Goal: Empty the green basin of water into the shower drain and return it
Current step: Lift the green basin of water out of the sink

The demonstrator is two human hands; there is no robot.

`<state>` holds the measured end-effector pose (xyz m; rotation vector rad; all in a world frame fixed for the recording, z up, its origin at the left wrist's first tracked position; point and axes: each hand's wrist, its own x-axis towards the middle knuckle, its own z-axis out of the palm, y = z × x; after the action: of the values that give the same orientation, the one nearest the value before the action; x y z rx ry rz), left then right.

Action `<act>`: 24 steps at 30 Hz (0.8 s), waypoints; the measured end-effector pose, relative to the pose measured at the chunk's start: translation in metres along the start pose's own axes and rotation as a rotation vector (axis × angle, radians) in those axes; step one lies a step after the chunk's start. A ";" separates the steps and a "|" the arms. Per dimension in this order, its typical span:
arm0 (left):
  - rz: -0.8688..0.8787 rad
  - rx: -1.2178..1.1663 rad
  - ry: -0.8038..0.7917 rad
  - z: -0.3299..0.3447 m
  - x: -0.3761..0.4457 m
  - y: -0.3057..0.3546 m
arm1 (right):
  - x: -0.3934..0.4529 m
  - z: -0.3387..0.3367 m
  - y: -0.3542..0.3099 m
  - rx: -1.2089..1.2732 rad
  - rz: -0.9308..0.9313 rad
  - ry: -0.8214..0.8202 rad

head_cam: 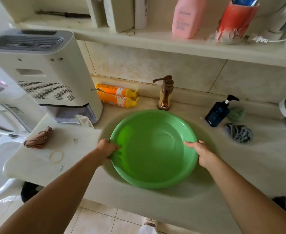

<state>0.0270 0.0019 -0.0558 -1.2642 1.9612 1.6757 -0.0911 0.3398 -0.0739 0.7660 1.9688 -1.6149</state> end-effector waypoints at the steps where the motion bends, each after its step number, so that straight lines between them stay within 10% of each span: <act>1: 0.005 -0.030 -0.012 -0.005 -0.004 0.000 | -0.005 0.001 -0.002 0.012 -0.004 -0.012; 24: 0.033 -0.190 0.190 -0.185 -0.081 -0.114 | -0.139 0.146 0.021 -0.138 -0.138 -0.333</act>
<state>0.2183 -0.1237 -0.0214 -1.5174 1.9742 1.8571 0.0267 0.1829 -0.0227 0.2911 1.8962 -1.5474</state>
